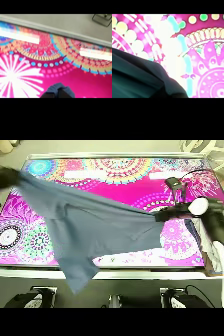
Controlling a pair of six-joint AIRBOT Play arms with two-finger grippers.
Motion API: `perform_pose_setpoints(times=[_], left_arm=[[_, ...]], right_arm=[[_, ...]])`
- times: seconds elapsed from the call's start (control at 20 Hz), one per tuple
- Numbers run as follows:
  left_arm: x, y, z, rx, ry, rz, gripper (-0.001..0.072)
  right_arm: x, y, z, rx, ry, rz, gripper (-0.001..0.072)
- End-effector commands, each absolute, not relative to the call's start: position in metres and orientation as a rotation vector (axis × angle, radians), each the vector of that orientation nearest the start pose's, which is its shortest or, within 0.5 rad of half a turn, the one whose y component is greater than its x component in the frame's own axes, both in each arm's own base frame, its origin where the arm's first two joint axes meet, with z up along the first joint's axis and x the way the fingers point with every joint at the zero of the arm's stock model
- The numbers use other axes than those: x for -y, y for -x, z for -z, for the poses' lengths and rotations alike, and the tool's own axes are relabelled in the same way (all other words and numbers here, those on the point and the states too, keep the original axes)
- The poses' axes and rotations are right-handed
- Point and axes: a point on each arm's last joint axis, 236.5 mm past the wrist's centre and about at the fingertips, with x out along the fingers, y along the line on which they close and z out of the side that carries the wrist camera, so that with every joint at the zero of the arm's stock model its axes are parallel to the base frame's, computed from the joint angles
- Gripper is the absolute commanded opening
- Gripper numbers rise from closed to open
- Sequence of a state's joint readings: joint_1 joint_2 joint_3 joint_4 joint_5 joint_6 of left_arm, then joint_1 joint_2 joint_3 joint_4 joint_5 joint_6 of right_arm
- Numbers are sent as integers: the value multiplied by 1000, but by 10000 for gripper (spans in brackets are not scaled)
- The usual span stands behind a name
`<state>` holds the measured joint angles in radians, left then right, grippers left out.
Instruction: Fold the shirts.
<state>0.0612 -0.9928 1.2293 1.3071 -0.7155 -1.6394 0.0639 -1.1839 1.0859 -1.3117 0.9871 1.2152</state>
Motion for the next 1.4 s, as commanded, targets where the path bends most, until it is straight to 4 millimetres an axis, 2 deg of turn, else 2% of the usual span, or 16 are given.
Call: perform_pose_setpoints(times=[0.0, 0.15, 0.2, 0.25, 0.3, 0.35, 0.4, 0.5, 0.6, 0.65, 0.7, 0.75, 0.85, 1.0, 1.1, 1.35], left_arm=[[33, -476, -92, -702, 420, 37, 25], [65, -481, -35, -850, 562, 68, 25], [74, -476, -21, -901, 570, 79, 27], [80, -471, -10, -945, 566, 88, 73], [83, -466, -2, -982, 564, 93, 296], [81, -458, 1, -1022, 551, 98, 632], [71, -450, 2, -1070, 494, 114, 720], [30, -434, -4, -1160, 460, 73, 720], [-19, -405, -8, -1275, 480, -5, 703], [-33, -387, -4, -1338, 513, -31, 578], [-39, -366, 3, -1409, 554, -43, 546], [-37, -350, 13, -1471, 580, -37, 546], [-16, -319, 39, -1579, 602, 22, 539], [17, -290, 79, -1662, 610, 60, 539], [27, -286, 95, -1657, 591, 58, 539], [37, -315, 100, -1542, 648, 51, 539]], right_arm=[[-106, -430, 35, -1078, -227, -312, 21], [-110, -446, 54, -1064, -310, -281, 27], [-107, -450, 56, -1047, -295, -274, 113], [-104, -455, 53, -1025, -268, -278, 294], [-105, -456, 48, -1015, -234, -303, 436], [-102, -456, 40, -1020, -202, -334, 498], [-91, -453, 31, -1038, -178, -348, 575], [-41, -440, 17, -1103, -96, -349, 594], [6, -409, 12, -1199, -100, -371, 592], [18, -386, 15, -1276, -138, -399, 575], [26, -363, 20, -1345, -168, -426, 551], [29, -347, 25, -1391, -189, -447, 551], [22, -322, 37, -1466, -208, -504, 552], [8, -303, 56, -1521, -234, -530, 552], [1, -296, 65, -1532, -268, -533, 570], [-1, -296, 76, -1518, -289, -508, 612]])
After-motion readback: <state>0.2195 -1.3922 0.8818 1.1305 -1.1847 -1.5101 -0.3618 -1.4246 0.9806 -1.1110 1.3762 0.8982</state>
